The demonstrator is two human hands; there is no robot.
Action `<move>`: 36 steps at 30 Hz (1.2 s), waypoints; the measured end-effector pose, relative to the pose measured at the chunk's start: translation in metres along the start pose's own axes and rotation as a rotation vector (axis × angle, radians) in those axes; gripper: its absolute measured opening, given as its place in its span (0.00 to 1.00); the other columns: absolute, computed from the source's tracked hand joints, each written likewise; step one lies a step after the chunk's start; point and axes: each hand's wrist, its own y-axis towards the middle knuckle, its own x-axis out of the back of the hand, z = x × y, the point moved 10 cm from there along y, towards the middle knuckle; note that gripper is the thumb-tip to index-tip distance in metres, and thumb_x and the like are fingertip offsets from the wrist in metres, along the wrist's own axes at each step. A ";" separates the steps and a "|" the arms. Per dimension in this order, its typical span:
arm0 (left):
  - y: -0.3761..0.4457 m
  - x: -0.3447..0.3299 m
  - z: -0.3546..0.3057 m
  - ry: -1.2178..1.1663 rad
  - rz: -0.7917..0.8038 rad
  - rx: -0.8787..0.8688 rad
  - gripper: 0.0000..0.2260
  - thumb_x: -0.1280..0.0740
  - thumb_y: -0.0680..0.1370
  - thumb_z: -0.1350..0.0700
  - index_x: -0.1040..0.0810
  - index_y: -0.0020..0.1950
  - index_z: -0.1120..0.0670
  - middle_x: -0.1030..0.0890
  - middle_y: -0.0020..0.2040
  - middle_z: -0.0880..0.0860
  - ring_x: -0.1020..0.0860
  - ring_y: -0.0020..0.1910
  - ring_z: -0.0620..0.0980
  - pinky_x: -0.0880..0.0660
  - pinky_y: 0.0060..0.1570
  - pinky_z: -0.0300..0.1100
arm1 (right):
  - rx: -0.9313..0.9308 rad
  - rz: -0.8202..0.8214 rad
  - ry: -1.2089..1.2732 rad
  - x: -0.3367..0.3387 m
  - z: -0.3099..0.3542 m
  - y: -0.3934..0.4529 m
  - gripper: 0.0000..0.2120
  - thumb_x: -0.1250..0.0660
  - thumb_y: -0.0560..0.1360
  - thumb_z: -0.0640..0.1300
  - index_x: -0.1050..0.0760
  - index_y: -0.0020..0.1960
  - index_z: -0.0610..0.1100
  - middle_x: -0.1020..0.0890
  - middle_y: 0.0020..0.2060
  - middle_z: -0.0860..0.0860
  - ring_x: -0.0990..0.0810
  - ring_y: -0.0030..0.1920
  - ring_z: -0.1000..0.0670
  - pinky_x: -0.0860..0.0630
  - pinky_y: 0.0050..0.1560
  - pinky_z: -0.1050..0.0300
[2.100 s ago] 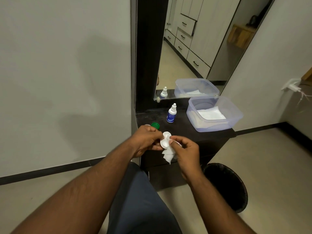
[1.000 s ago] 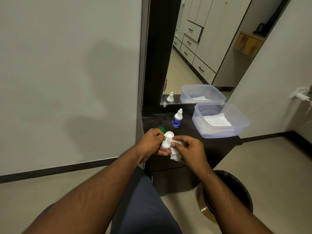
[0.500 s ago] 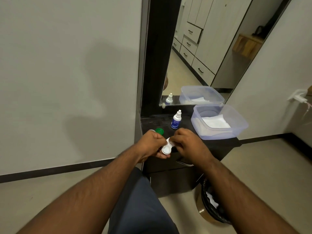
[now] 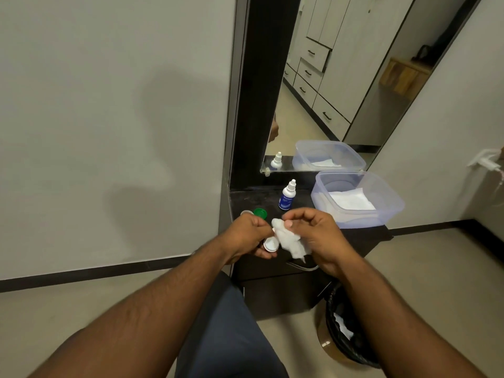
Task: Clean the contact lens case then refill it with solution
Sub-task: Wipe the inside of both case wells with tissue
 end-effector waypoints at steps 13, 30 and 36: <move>0.002 0.002 0.004 -0.006 -0.014 0.015 0.07 0.36 0.79 0.62 0.20 0.46 0.62 0.17 0.44 0.63 0.15 0.39 0.55 0.17 0.38 0.44 | 0.591 -0.264 -0.656 -0.002 0.030 -0.016 0.06 0.30 0.70 0.33 0.23 0.41 0.42 0.22 0.40 0.50 0.25 0.44 0.58 0.30 0.42 0.72; -0.001 0.002 0.002 0.018 -0.001 0.030 0.07 0.36 0.79 0.61 0.20 0.49 0.63 0.16 0.45 0.61 0.15 0.38 0.53 0.18 0.36 0.41 | 0.675 -0.131 -0.986 -0.026 0.024 -0.027 0.08 0.30 0.70 0.33 0.19 0.49 0.37 0.18 0.44 0.43 0.20 0.44 0.46 0.23 0.46 0.55; 0.004 0.003 0.003 0.020 -0.007 0.014 0.07 0.36 0.79 0.61 0.20 0.45 0.60 0.16 0.41 0.59 0.15 0.41 0.54 0.18 0.46 0.49 | 0.638 -0.050 -1.210 -0.034 0.011 -0.034 0.21 0.26 0.69 0.42 0.23 0.60 0.39 0.22 0.54 0.43 0.23 0.52 0.46 0.27 0.48 0.59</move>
